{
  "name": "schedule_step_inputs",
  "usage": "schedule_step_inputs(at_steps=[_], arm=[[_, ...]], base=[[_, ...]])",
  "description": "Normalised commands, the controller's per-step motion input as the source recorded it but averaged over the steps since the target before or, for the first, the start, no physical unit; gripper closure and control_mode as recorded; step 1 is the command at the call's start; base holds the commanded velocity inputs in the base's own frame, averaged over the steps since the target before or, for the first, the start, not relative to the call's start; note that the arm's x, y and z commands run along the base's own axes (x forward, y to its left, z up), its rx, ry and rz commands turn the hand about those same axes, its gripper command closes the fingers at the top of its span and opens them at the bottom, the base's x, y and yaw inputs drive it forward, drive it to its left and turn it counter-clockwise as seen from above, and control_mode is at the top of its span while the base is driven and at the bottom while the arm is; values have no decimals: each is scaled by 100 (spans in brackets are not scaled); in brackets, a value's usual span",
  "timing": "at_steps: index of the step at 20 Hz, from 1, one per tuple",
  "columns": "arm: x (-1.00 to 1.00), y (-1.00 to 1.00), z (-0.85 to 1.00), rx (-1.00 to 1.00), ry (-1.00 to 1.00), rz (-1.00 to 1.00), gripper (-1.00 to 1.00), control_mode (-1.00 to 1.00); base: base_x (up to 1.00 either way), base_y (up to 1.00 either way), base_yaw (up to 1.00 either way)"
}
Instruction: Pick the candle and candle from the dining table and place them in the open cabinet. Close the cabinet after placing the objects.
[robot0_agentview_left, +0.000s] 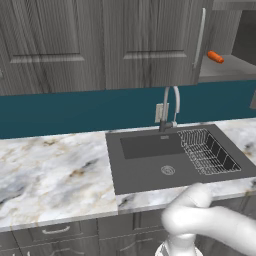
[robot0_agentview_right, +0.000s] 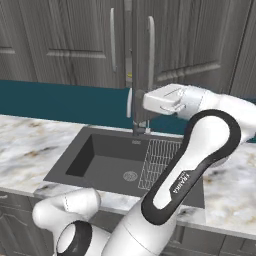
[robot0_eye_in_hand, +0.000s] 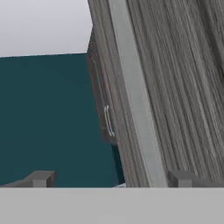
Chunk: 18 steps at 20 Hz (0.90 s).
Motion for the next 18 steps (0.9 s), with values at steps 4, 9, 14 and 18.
schedule_step_inputs(at_steps=[4,9,14,18], arm=[[32,72,1,-3,0,-43,-100,-100],[25,97,0,-11,0,-41,-100,-100],[41,96,0,-12,0,-41,-100,-100],[49,90,0,-10,0,-41,-100,-100]], base=[[0,0,0],[0,0,0],[0,0,0],[0,0,0]])
